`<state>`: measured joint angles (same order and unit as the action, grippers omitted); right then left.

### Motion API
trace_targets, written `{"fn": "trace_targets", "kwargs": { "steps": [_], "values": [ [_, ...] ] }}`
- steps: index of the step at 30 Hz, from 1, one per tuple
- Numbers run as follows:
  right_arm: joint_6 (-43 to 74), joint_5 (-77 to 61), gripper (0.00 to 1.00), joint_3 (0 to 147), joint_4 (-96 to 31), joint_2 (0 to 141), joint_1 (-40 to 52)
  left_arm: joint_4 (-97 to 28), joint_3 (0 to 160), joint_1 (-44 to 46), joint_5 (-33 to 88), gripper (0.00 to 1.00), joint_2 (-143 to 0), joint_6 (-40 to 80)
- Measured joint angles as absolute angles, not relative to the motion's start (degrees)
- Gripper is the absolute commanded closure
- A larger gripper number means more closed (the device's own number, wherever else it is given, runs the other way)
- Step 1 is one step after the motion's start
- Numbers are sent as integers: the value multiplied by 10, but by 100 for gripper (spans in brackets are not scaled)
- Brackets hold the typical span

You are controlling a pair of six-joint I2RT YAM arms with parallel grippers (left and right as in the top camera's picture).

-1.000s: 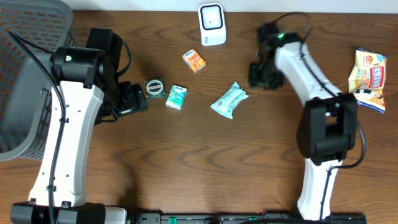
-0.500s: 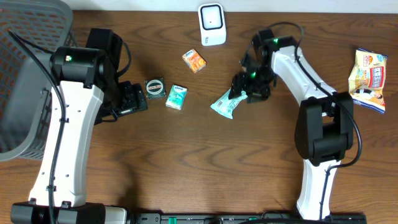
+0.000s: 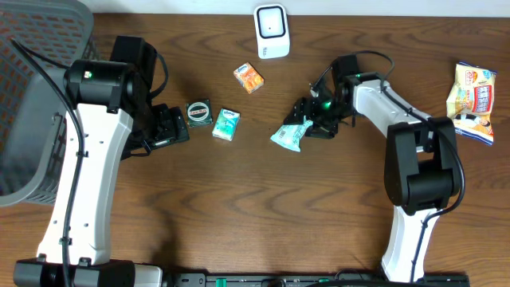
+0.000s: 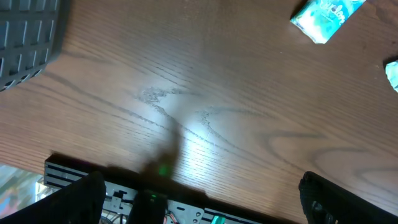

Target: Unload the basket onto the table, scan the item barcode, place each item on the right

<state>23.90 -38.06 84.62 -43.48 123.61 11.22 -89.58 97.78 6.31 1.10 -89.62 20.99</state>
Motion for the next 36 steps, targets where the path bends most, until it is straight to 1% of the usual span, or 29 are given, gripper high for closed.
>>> {"fn": "trace_targets", "kwargs": {
  "steps": [2, 3, 7, 9, 10, 11, 17, 25, 30, 31, 36],
  "values": [
    [267, -370, 25, 837, -418, 1230, 117, -896, 978, 63, 11, 2, -896, 210],
    [280, -361, 29, 832, -408, 1225, 121, -896, 978, 63, 11, 2, -896, 210],
    [307, -328, 78, 808, -370, 1218, 136, -896, 978, 63, 11, 2, -896, 210],
    [312, -321, 85, 800, -363, 1218, 141, -896, 978, 63, 11, 3, -896, 210],
    [316, -319, 94, 798, -360, 1218, 143, -896, 978, 63, 11, 2, -896, 210],
    [318, -319, 99, 797, -358, 1218, 145, -896, 978, 63, 11, 3, -896, 210],
    [305, -335, 99, 797, -358, 1217, 141, -896, 978, 63, 11, 2, -896, 210],
    [230, -402, 99, 768, -382, 1193, 96, -896, 978, 63, 11, 2, -896, 210],
    [164, -436, 99, 761, -393, 1087, 75, -896, 978, 63, 11, 2, -896, 210],
    [151, -444, 99, 761, -394, 1047, 77, -896, 978, 63, 11, 2, -896, 210],
    [125, -463, 99, 764, -393, 946, 98, -896, 978, 63, 11, 3, -896, 210]
  ]
}}
